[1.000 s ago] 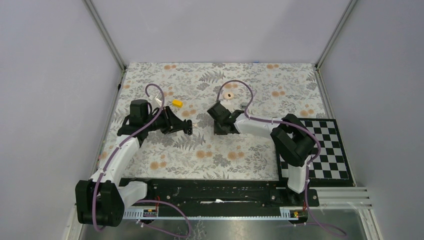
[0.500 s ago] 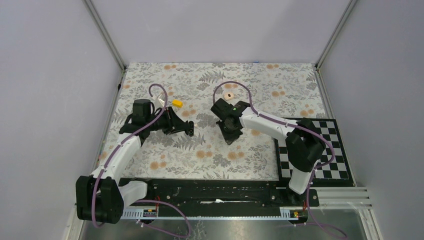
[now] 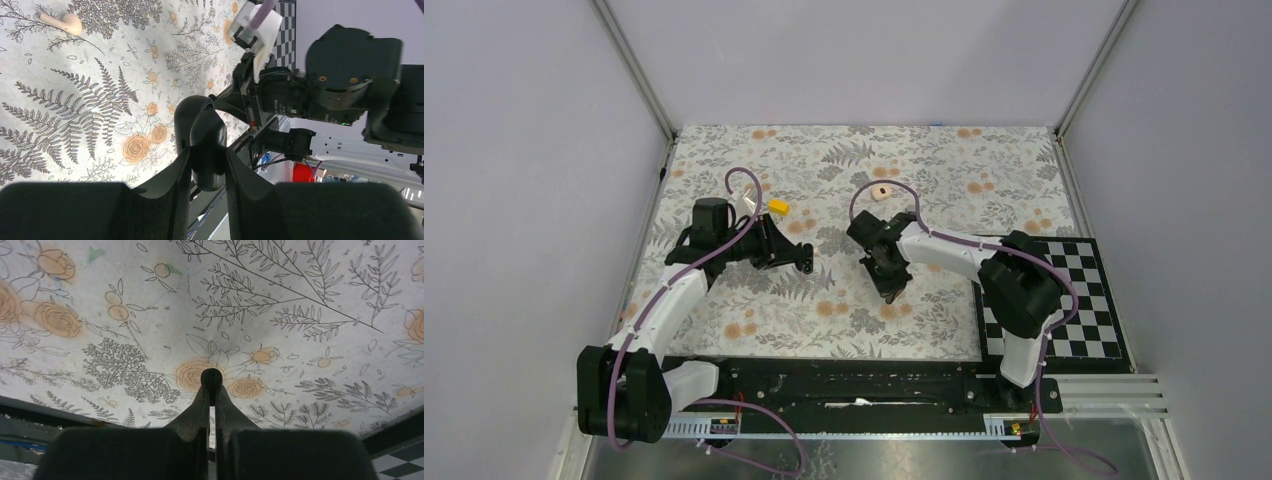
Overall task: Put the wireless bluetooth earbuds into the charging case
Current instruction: Pick up the earbud from the center of the board.
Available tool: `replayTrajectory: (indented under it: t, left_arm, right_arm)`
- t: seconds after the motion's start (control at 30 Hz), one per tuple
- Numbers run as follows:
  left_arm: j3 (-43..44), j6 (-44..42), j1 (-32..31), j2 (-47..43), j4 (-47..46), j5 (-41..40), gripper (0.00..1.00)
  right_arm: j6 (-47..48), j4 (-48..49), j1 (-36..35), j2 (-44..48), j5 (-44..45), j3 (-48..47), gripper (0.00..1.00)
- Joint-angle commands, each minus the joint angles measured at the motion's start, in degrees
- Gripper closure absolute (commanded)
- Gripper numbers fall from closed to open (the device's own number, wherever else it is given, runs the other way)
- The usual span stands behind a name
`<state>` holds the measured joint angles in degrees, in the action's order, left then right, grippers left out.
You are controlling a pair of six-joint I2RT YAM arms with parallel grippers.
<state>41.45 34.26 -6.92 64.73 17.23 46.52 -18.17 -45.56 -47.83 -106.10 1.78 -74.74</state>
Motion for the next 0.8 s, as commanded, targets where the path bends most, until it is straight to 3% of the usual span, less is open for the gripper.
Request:
replayTrajectory:
  t: [0.0, 0.27, 0.77]
  left_arm:
    - [1.88, -1.39, -0.2, 0.02, -1.35, 1.31, 1.0]
    - [1.82, -1.39, -0.2, 0.12, -1.34, 1.31, 1.0]
    - [1.26, -1.48, -0.24, -0.47, -1.35, 1.66, 1.0]
  right_arm:
    - [0.8, 4.41, 0.2, -1.21, -1.63, 2.12, 0.99]
    - [-1.09, 7.55, 0.2, 0.11, -0.59, 4.22, 0.8]
    - [-5.94, 11.17, 0.22, 3.08, 2.76, 6.63, 0.74]
